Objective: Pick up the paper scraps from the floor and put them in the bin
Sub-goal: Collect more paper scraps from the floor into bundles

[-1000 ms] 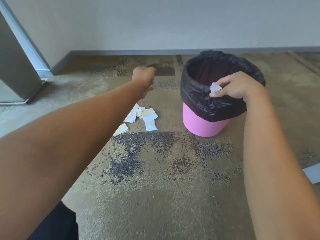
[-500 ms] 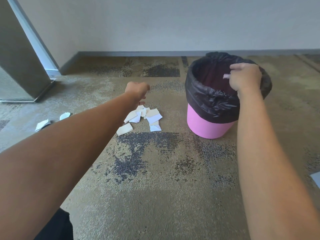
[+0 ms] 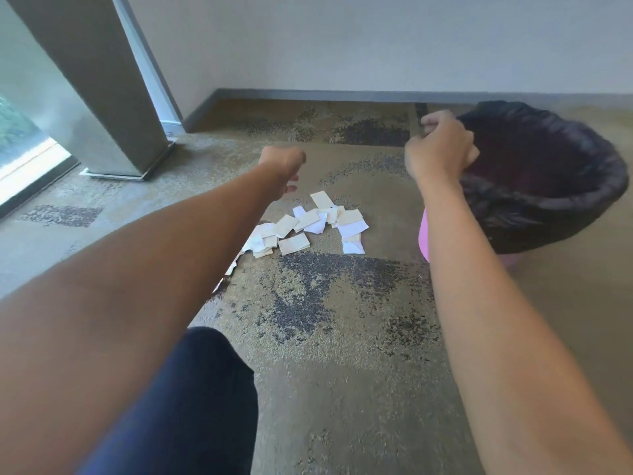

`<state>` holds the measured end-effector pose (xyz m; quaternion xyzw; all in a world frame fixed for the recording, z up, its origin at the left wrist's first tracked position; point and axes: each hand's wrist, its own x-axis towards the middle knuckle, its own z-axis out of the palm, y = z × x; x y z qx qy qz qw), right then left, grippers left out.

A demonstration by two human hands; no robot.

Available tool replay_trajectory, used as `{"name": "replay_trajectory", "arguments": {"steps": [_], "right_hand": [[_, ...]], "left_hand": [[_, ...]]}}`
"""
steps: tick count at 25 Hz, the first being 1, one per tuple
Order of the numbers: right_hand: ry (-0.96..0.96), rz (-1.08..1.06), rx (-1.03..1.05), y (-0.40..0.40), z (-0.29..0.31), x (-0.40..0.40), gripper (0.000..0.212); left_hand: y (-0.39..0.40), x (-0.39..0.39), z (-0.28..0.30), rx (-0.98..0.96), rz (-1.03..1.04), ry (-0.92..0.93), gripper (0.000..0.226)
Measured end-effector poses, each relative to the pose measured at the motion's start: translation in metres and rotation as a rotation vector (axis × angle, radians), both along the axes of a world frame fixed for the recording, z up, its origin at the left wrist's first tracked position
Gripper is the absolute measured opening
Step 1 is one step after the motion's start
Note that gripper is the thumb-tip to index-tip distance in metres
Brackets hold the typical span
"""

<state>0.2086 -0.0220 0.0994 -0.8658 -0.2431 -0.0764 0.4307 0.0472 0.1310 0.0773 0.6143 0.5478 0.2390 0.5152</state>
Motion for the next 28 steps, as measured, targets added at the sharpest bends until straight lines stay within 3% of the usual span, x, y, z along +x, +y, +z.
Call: {"name": "replay_trajectory", "arguments": {"steps": [13,18,24,28], "right_hand": [[0.177,0.435,-0.312,0.033,-0.005,-0.063,0.035],[0.267,0.479,-0.339,0.060,-0.031,-0.057,0.025],[0.386,0.518,-0.468,0.109,-0.086,-0.043,0.028],[0.449,0.585,-0.586,0.142,-0.140,-0.053,0.032]], "left_hand": [[-0.011,-0.085,0.027,-0.061,0.174,0.001,0.011],[0.016,-0.100,0.004,0.007,0.163,0.160,0.007],[0.044,-0.092,-0.062,-0.044,0.064,0.386,0.013],[0.067,-0.092,-0.112,0.005,-0.084,0.578,0.035]]}}
